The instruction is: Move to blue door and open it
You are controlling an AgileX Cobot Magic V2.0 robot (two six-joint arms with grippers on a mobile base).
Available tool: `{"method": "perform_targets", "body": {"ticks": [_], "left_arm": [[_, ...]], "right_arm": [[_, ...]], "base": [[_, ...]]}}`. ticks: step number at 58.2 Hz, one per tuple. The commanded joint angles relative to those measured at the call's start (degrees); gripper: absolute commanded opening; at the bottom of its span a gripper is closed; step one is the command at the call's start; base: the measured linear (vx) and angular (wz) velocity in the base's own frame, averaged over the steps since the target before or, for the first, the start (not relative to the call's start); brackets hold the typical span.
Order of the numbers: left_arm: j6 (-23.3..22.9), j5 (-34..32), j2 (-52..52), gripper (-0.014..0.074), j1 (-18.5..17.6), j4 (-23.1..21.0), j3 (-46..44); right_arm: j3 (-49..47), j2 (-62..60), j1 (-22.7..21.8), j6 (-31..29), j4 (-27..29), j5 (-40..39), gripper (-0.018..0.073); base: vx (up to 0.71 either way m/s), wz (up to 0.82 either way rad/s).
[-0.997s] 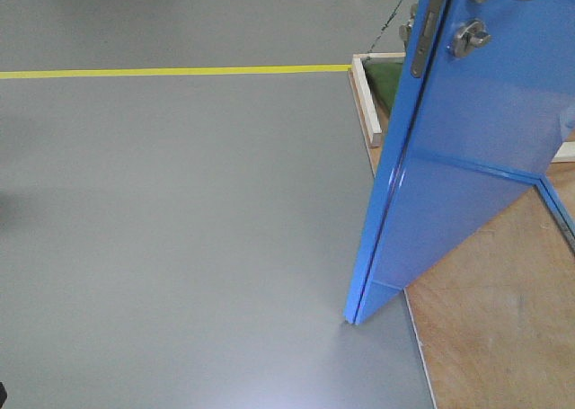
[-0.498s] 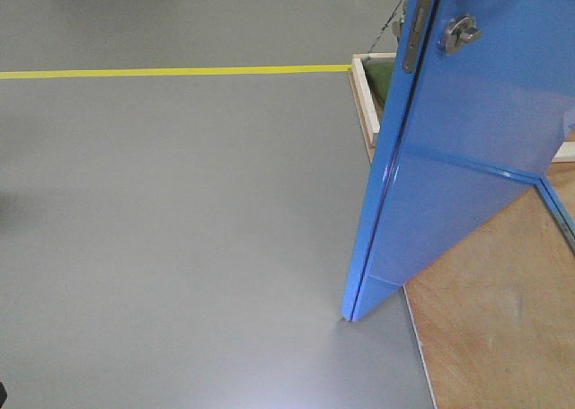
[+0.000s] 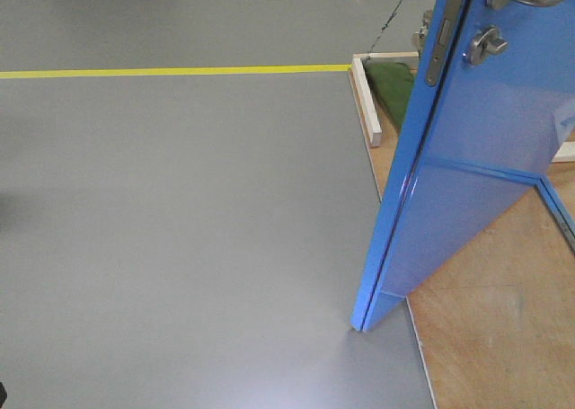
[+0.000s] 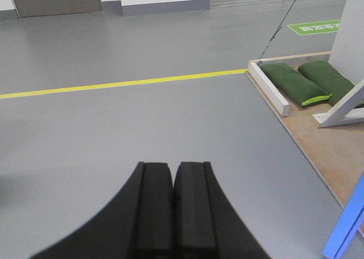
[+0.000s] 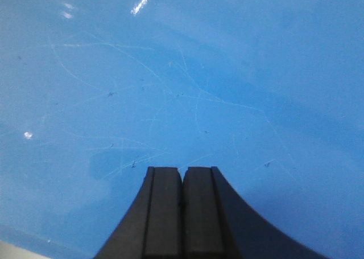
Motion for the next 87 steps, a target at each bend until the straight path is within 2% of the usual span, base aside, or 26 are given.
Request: {"method": "perform_targets", "body": {"ticks": [1, 13, 35, 45, 62, 87], "left_arm": [[-0.4, -4.9, -0.8, 0.0073, 0.0, -0.1, -1.7], [-0.4, -4.9, -0.8, 0.0073, 0.0, -0.1, -1.7], [-0.4, -4.9, -0.8, 0.0073, 0.0, -0.1, -1.7], [-0.4, -4.9, -0.8, 0.0073, 0.0, -0.1, -1.7], [-0.4, -4.9, -0.8, 0.0073, 0.0, -0.1, -1.7], [-0.4, -4.9, -0.8, 0.0073, 0.0, -0.1, -1.7]], "right_arm": [[-2.3, -2.0, -0.2, -0.4, 0.6, -3.0, 0.0008], [-2.9, -0.9, -0.2, -0.4, 0.6, -3.7, 0.0008], [-13.4, 6.5, -0.2, -0.4, 0.6, -4.9, 0.0008], [-13.6, 8.5, 0.6, -0.4, 0.6, -5.2, 0.0008], [-13.6, 10.0, 6.1, -0.4, 0.6, -5.5, 0.0008], [-13.6, 10.0, 6.0, -0.4, 0.8, -4.4, 0.0008]], "base": [[0.00, 0.00], [0.00, 0.00], [0.00, 0.00], [0.00, 0.00], [0.00, 0.00], [0.00, 0.00]]}}
